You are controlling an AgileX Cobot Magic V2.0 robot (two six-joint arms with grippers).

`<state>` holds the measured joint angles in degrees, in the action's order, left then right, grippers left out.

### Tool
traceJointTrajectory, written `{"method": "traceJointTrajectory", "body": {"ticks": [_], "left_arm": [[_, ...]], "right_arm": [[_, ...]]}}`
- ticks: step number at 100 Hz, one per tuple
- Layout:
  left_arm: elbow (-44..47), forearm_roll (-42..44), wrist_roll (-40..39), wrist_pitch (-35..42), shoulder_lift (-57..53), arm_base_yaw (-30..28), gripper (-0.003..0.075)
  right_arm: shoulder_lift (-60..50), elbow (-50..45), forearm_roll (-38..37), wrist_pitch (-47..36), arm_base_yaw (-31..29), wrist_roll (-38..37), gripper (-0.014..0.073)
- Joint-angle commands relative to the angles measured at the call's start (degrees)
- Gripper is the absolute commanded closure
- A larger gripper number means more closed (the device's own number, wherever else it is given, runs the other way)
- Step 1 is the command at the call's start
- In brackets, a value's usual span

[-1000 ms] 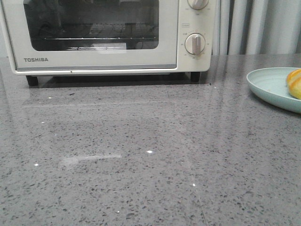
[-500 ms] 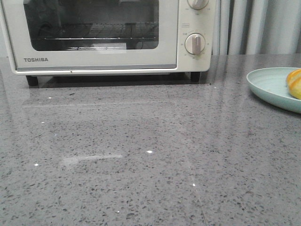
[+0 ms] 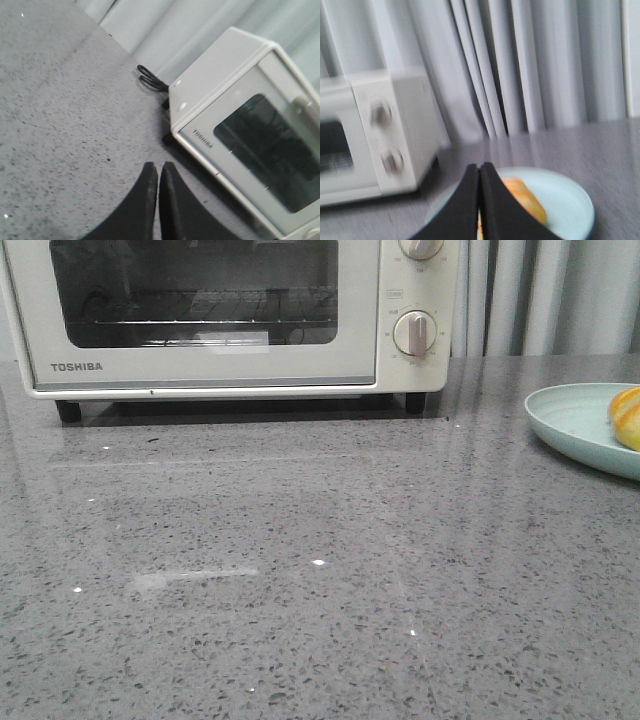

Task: Put bread in oven
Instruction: 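Move the left gripper toward the toaster oven door handle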

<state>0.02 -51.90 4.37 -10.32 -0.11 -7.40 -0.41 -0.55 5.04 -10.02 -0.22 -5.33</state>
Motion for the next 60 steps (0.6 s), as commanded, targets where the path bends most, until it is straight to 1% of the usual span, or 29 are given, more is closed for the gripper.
{"method": "traceJointTrajectory", "body": {"ticks": [1,11,18,23,27,35,44,50,60], "left_arm": [[1.2,-12.0,-0.4,3.9,-1.6,-0.2,0.0741],[0.9,-14.7,-0.4,3.1,-1.6,-0.2,0.0741],[-0.9,-14.6,1.9,-0.1,-1.6,0.0,0.0741],[-3.0,-14.6,7.4,-3.0,-1.5,0.4,0.0741],[-5.2,-14.6,13.8,-5.1,-0.7,0.6,0.0741],[-9.6,-14.6,23.8,-8.7,1.8,0.6,0.0741],[-15.4,-14.6,31.1,-11.9,7.4,0.6,0.0741],[-19.2,-14.6,36.6,-14.6,12.3,0.6,0.0741],[-24.8,-14.8,41.9,-13.7,17.8,2.7,0.0741]], "right_arm": [[-0.3,-1.4,5.1,-6.6,-0.3,-1.4,0.0661],[-0.2,-0.4,14.3,-1.1,-0.3,-1.5,0.0661],[0.0,0.7,15.3,0.1,-0.3,-1.5,0.0661],[0.1,2.0,15.3,0.3,-0.3,-1.5,0.0661],[0.5,3.4,15.3,1.1,-0.3,-1.5,0.0661],[1.7,7.2,15.3,6.0,-0.3,-1.5,0.0661],[4.4,10.9,15.3,11.0,-0.3,-1.5,0.0661],[6.5,13.2,15.3,12.7,-0.3,-1.3,0.0661],[9.7,15.8,15.3,13.2,-0.3,-0.7,0.0661]]}}
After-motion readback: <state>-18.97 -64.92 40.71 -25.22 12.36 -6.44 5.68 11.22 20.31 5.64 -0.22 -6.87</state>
